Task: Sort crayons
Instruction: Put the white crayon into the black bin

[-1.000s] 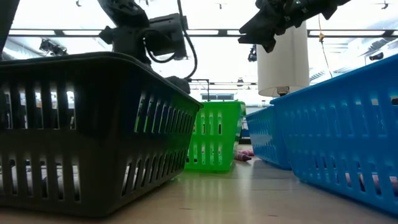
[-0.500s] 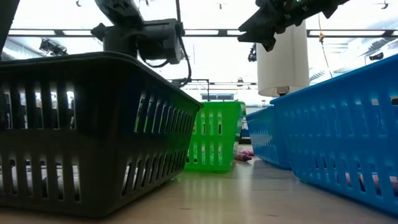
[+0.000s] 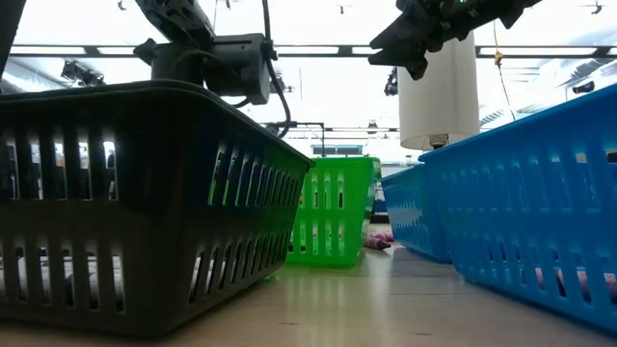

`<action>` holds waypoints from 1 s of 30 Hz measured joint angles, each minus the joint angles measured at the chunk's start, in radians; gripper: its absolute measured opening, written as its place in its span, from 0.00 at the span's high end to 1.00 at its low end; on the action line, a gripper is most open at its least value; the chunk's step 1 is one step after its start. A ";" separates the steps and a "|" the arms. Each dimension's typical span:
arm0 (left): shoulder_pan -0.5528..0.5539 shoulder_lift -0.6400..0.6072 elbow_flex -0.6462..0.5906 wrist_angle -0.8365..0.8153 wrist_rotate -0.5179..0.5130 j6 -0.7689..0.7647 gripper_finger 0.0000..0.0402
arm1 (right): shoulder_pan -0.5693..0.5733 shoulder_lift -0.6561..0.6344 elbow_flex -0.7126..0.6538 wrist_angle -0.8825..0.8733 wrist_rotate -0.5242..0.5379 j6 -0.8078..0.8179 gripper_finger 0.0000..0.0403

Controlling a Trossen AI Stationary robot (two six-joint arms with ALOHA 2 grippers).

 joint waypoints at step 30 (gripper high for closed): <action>-0.218 -0.329 0.040 0.330 -0.142 0.250 0.97 | -0.047 -0.001 0.000 -0.084 -0.066 -0.003 0.58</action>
